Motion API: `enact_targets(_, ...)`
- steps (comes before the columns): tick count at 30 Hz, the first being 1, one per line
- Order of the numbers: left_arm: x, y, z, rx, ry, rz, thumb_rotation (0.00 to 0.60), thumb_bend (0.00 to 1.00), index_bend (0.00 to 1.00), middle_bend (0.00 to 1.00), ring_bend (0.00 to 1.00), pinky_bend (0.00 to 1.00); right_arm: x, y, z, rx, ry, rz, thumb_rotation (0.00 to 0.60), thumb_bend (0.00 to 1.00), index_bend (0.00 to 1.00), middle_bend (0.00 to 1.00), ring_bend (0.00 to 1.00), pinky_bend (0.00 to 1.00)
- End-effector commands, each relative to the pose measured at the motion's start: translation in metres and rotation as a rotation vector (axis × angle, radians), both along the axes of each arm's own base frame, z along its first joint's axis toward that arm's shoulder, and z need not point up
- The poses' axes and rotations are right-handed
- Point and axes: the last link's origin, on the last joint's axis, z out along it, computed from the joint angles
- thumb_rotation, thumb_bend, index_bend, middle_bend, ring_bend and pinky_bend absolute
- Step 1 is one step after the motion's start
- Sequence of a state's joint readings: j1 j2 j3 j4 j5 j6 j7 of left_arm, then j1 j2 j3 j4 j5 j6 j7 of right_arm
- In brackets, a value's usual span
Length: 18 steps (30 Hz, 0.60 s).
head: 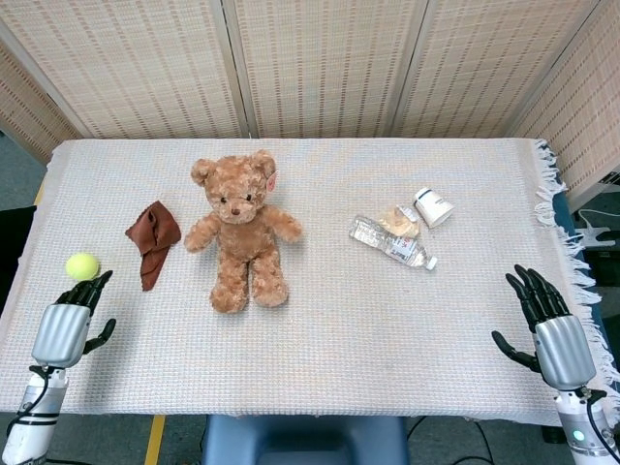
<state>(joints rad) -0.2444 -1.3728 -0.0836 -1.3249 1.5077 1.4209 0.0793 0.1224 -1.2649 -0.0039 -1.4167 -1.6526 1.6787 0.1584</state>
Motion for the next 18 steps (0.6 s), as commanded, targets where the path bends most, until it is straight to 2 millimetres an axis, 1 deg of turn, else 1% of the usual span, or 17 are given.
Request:
enact_targets(1,0.012,0.016,-0.009,-0.025,0.007,-0.015,0.600,0.34,0.07,0.18,0.21,0.39,-0.002,-0.002,0.000,0.026,0.002,-0.015,0.600,0.13,0.00,0.00,0.00,0.13)
enact_targets(9,0.052,0.056,-0.020,-0.023,0.005,-0.047,0.600,0.34,0.05,0.17,0.21,0.38,-0.002,-0.002,-0.007,0.114,0.013,-0.025,0.600,0.13,0.00,0.00,0.00,0.13)
enact_targets(12,0.060,0.068,-0.027,-0.039,0.005,-0.036,0.600,0.34,0.05,0.17,0.21,0.38,-0.003,-0.001,-0.010,0.147,0.021,-0.026,0.600,0.13,0.00,0.00,0.00,0.13)
enact_targets(18,0.066,0.088,-0.044,-0.098,-0.010,0.029,0.600,0.34,0.05,0.18,0.21,0.37,-0.001,0.000,-0.013,0.165,0.010,-0.022,0.600,0.13,0.00,0.00,0.00,0.13)
